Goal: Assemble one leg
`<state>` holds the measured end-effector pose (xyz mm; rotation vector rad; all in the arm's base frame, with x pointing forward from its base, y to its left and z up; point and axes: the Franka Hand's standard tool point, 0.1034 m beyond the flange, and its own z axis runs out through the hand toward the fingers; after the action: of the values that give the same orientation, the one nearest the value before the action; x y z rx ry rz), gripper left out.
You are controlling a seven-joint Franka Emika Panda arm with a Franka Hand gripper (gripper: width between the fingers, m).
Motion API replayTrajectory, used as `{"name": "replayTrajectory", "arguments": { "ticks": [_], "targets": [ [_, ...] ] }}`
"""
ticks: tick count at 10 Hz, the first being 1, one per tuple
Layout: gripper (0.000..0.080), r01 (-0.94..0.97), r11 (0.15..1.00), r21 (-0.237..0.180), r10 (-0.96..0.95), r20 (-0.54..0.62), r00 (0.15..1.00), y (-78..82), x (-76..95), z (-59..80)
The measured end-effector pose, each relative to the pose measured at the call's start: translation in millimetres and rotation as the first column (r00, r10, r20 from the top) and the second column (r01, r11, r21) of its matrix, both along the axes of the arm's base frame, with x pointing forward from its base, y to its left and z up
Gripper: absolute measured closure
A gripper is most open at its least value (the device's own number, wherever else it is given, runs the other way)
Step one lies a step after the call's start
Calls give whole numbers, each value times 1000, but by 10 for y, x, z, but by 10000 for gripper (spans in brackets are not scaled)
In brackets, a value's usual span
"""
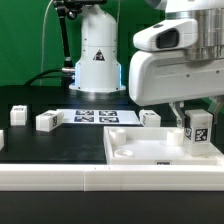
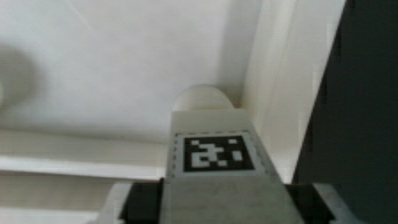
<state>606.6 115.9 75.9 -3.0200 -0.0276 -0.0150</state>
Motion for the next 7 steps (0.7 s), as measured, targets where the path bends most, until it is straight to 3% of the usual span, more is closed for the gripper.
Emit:
{"name": "replayTrajectory", "arguments": {
  "ticks": [3,7],
  "targets": [
    [505,327,945,17,-326,-33,945,-2,4,-4],
    [505,688,725,21,-685,-73,725,55,-8,-42]
  ]
}}
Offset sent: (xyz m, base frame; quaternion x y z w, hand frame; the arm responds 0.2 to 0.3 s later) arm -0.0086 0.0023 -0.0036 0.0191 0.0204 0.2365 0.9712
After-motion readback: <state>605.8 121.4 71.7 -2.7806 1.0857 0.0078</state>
